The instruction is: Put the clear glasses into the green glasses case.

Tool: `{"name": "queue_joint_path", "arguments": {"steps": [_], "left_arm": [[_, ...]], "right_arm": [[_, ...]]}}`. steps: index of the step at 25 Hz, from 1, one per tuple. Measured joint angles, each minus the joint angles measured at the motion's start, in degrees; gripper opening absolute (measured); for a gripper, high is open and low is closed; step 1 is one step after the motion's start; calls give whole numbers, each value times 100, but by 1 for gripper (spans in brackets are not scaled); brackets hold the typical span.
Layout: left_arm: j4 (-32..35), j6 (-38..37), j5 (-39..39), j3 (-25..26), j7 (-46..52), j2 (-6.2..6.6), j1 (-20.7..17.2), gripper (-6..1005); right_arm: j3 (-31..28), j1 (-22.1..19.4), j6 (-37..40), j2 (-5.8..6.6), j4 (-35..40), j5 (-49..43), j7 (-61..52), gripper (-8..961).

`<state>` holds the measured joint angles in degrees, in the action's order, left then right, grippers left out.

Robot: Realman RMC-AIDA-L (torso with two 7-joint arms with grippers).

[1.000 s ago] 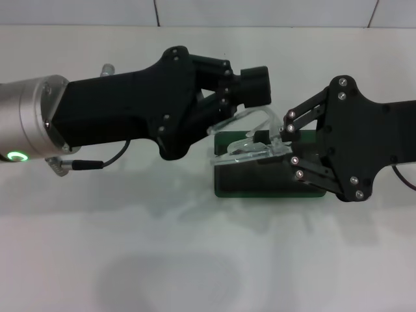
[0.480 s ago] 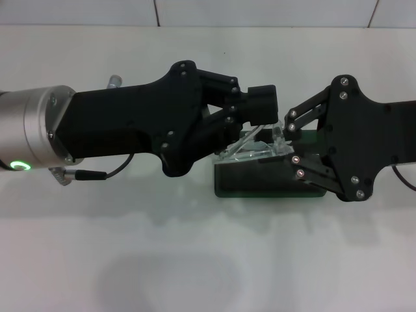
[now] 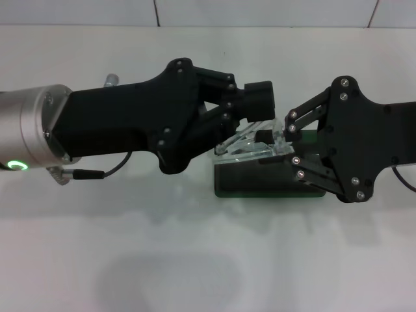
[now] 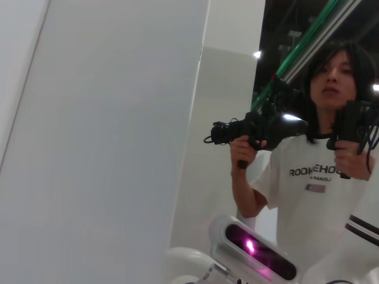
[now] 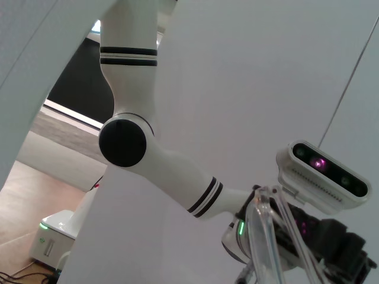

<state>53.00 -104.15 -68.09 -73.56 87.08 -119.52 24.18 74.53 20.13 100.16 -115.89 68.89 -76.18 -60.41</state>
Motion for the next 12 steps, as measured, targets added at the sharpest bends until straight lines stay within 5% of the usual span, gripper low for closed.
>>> {"name": "queue_joint_path", "arguments": {"steps": [12], "left_arm": [[-3,9,-113,849,-108,57,-34,52]], "right_arm": [[4,-45,13,-1,-56,69,-43,139]]}}
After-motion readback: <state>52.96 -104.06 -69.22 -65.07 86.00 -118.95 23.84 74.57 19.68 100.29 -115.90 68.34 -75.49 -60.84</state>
